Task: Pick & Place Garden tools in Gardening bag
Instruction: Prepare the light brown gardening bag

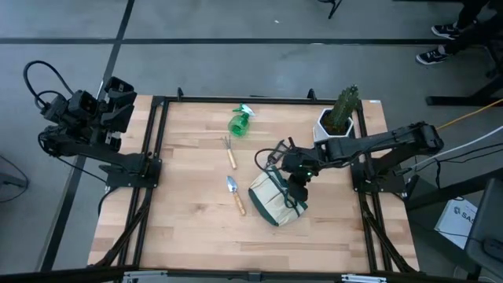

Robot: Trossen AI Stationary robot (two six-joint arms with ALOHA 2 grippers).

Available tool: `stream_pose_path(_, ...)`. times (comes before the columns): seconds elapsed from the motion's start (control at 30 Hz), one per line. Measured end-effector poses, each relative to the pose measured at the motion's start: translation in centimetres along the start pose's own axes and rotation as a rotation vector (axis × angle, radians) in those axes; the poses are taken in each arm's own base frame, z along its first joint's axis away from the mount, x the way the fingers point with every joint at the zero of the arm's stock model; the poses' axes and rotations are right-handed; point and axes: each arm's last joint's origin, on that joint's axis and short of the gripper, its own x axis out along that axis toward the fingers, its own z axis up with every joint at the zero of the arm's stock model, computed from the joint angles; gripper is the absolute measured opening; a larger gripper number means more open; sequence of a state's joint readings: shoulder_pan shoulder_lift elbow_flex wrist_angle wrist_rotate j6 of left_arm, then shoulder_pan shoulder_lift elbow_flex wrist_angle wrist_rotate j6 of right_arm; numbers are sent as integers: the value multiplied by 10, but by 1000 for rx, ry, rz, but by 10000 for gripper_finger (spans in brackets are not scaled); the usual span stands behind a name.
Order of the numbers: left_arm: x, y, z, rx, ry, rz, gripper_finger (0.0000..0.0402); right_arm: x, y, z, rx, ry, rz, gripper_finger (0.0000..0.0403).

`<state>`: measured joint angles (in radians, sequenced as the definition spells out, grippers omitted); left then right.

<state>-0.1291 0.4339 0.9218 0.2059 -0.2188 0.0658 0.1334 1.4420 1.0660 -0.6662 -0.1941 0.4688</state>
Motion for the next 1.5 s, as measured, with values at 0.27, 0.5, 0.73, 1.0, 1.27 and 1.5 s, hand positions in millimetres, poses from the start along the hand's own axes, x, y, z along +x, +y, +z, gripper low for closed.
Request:
stream_pose_path(0.27, 0, 0, 0, 0, 0, 0, 157, 20, -3, 6, -14, -10, -42, 10)
stream_pose_path(0.5, 0, 0, 0, 0, 0, 0, 157, 20, 1, 17, -36, -118, -5, 10)
stream_pose_path(0.73, 0, 0, 0, 0, 0, 0, 157, 19, 5, 23, -49, -189, 31, 10)
stream_pose_path(1.0, 0, 0, 0, 0, 0, 0, 157, 20, 3, 19, 53, -139, 28, 10)
stream_pose_path(1.27, 0, 0, 0, 0, 0, 0, 157, -13, 5, 5, 118, -91, 59, 22)
stream_pose_path(1.5, 0, 0, 0, 0, 0, 0, 157, -26, 3, -4, 202, -68, 24, 101)
